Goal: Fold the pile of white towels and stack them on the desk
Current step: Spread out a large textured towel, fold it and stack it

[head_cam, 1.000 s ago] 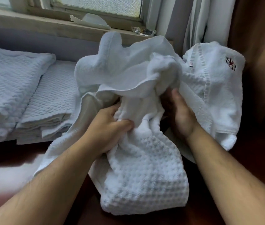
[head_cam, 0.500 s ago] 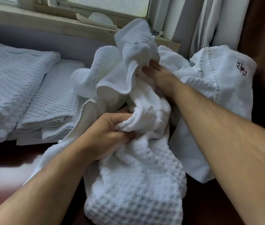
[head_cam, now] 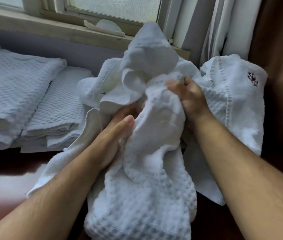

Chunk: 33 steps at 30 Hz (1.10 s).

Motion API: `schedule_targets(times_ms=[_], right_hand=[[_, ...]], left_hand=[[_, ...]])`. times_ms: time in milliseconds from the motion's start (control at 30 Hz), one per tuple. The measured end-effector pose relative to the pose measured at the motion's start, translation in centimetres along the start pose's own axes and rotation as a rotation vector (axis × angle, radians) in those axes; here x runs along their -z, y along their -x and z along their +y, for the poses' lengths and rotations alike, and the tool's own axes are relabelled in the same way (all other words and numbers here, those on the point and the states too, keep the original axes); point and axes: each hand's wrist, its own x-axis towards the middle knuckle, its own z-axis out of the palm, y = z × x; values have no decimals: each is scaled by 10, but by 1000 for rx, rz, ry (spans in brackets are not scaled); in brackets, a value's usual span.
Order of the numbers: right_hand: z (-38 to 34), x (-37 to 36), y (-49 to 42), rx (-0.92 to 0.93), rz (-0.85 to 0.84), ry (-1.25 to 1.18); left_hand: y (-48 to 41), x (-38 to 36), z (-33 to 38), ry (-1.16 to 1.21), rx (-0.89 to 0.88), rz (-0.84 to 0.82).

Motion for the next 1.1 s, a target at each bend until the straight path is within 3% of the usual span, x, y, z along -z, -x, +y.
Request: schedule_targets(times_ms=[100,167,267,367,467,600,700,767,867,900,967,1033,1100], right_hand=[[-32,2,-6,141,-108,-307],[-48,10,-5,142,-209,-359],[-42,10,8,139,-265,-58],[-6,7,36,-89,-245,77],[18,11,69,-306,-434,10],[16,15,90,-429,-672,-183],[16,15,103,-394,-548,-245],[22,17,111,-244,-281,-15],[33,27,113,67,296,490],[37,30,111,91,367,563],[47,33,104,2,275,626],[59,34,93,-143,136,509],[66,34,75,-247,152,388]], left_hand=[[-11,1,1,-68,-13,111],[-14,5,1,-70,-12,182],[-13,7,-5,59,-19,175],[-9,5,-2,227,17,110],[-5,4,2,281,99,125],[1,4,7,193,99,102],[4,5,11,186,116,21],[5,5,11,174,126,10],[5,2,10,141,153,-4],[5,1,9,94,159,-5],[7,-3,10,-43,173,-38],[9,-8,10,-157,181,-81],[9,-10,7,-189,175,-109]])
